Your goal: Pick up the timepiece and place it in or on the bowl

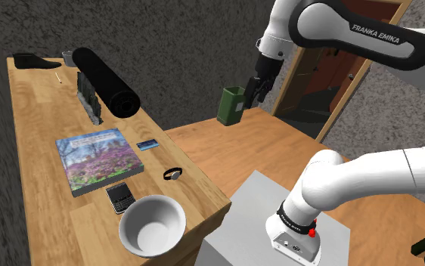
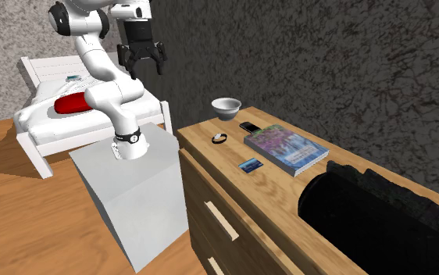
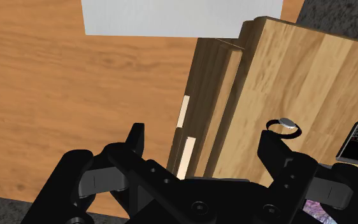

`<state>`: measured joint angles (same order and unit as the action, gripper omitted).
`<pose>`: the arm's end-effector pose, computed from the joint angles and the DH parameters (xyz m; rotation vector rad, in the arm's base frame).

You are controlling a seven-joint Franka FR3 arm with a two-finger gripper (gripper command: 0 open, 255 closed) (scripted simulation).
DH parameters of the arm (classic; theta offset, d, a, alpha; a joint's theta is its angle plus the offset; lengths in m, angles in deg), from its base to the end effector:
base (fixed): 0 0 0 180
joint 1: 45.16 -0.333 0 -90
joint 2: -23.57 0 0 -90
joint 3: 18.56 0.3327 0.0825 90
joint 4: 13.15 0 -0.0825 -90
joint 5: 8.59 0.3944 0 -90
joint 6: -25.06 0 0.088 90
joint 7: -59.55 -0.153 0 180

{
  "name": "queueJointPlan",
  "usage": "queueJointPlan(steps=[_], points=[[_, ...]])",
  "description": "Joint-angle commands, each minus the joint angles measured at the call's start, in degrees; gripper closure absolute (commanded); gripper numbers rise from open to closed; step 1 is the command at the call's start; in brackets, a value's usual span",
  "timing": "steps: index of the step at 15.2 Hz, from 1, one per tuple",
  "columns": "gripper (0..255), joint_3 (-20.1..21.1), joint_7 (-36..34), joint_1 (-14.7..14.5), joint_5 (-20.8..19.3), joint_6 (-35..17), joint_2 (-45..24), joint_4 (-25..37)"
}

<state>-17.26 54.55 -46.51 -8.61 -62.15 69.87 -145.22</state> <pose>0.2952 0.0156 0.5831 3.1253 -0.0748 0.0407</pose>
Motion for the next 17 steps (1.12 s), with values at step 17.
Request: queueJointPlan(steps=[17], points=[[0,5.90,-3.74,-5.92,12.13,-23.51,-21.85,-4.95]])
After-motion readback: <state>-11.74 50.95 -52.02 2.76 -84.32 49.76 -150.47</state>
